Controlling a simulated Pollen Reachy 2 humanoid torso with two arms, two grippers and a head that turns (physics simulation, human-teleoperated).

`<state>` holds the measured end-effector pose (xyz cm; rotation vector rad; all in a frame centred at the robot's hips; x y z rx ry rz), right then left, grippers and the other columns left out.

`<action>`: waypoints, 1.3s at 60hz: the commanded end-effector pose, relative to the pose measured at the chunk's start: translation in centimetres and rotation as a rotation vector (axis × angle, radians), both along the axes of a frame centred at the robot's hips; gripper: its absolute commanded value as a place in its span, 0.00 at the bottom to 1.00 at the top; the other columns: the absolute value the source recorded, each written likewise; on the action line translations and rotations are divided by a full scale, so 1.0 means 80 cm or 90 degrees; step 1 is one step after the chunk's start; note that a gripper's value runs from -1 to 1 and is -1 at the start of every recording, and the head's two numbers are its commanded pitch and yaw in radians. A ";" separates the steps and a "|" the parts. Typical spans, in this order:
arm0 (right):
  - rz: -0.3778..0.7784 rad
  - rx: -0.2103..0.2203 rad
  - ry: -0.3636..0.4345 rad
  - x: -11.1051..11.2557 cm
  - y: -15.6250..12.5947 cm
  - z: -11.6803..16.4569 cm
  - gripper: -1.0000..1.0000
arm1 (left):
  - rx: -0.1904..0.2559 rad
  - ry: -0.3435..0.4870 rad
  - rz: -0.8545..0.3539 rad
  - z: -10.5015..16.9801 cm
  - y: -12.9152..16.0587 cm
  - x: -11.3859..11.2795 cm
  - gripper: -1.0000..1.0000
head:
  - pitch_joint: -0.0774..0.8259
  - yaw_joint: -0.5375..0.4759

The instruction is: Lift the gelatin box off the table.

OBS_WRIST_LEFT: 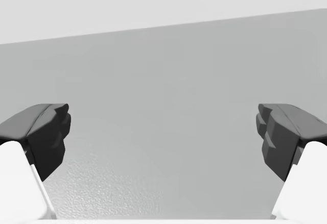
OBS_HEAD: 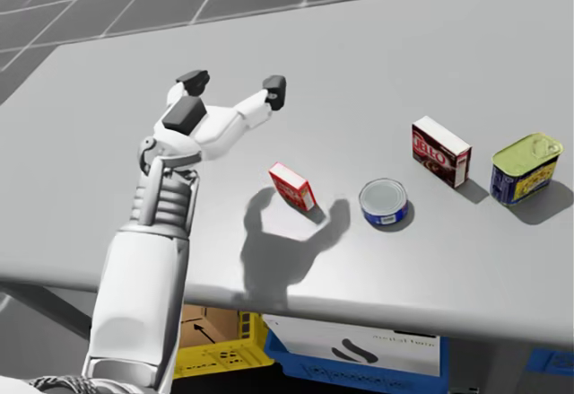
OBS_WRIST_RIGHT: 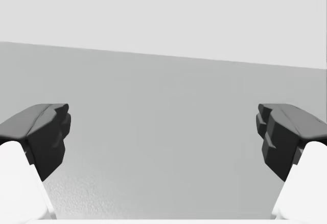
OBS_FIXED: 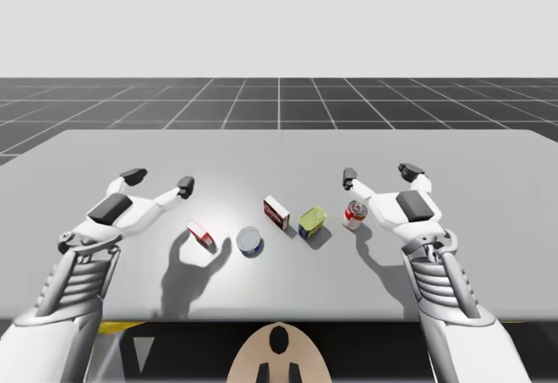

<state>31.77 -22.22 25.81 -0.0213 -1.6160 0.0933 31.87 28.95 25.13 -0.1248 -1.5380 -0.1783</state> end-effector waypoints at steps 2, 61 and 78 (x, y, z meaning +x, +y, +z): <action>-0.001 0.000 0.005 0.001 0.001 -0.003 0.00 | 0.008 0.019 -0.064 0.017 0.003 -0.031 0.00 | 0.86 0.89; -0.004 -0.005 0.007 0.004 0.001 -0.004 0.00 | 0.058 0.237 -0.146 -0.103 -0.014 -0.045 0.00 | 0.87 0.90; -0.005 -0.002 0.007 0.004 -0.001 -0.003 0.00 | 0.061 0.262 -0.129 -0.112 -0.030 -0.023 0.00 | 0.87 0.89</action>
